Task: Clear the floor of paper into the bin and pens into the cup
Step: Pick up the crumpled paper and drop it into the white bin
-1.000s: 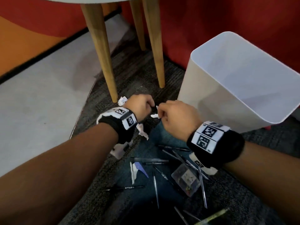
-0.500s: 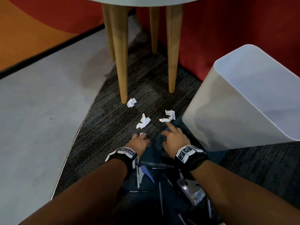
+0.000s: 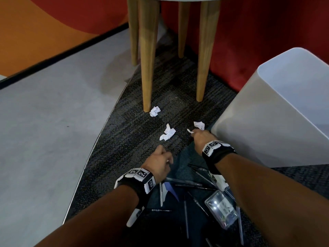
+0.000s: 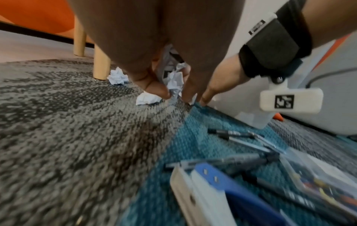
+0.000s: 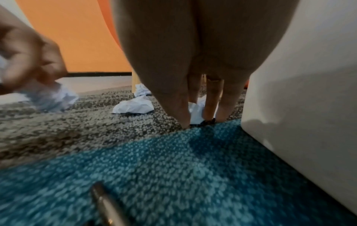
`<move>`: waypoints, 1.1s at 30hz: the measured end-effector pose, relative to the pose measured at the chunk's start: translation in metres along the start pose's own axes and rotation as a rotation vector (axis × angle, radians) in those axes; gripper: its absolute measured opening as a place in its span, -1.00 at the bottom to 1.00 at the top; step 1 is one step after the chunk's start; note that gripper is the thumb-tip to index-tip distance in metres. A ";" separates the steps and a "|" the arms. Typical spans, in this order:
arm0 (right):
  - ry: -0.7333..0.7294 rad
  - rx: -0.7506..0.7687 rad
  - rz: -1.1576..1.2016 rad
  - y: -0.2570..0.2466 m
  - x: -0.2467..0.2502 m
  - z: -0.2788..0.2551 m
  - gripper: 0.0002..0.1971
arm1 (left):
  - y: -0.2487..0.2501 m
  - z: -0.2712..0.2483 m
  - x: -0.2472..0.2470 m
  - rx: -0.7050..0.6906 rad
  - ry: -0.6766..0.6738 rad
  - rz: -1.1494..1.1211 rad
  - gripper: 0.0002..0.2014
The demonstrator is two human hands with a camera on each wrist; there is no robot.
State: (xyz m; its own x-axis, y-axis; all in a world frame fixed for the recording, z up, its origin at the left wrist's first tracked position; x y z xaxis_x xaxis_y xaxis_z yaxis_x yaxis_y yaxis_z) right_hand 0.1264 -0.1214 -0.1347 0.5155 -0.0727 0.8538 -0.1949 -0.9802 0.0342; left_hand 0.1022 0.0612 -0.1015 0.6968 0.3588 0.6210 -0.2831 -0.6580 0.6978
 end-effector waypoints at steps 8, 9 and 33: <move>0.273 0.129 0.167 -0.007 0.076 -0.050 -0.72 | 0.067 0.032 0.077 -0.046 0.316 -0.169 -0.75; 0.318 0.123 0.178 -0.003 0.091 -0.062 -0.75 | 0.079 0.036 0.087 -0.056 0.353 -0.178 -0.76; 0.869 -0.161 0.681 0.159 0.232 -0.274 -0.71 | 0.333 0.075 0.110 -0.451 0.304 0.073 -0.83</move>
State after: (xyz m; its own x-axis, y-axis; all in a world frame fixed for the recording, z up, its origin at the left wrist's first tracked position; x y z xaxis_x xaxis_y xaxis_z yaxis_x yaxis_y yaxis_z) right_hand -0.0139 -0.2438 0.2114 -0.4870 -0.3709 0.7908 -0.3530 -0.7445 -0.5666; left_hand 0.1336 -0.1683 0.1728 0.4617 0.5422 0.7020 -0.6248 -0.3630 0.6913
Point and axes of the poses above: each hand's wrist, its own z-axis towards the middle knuckle, its own x-axis out of the back of the hand, y = z × x, the point moved 8 cm from there along z, towards the middle knuckle, and after that the axes turned 8 degrees about -z, right-handed, at the moved point
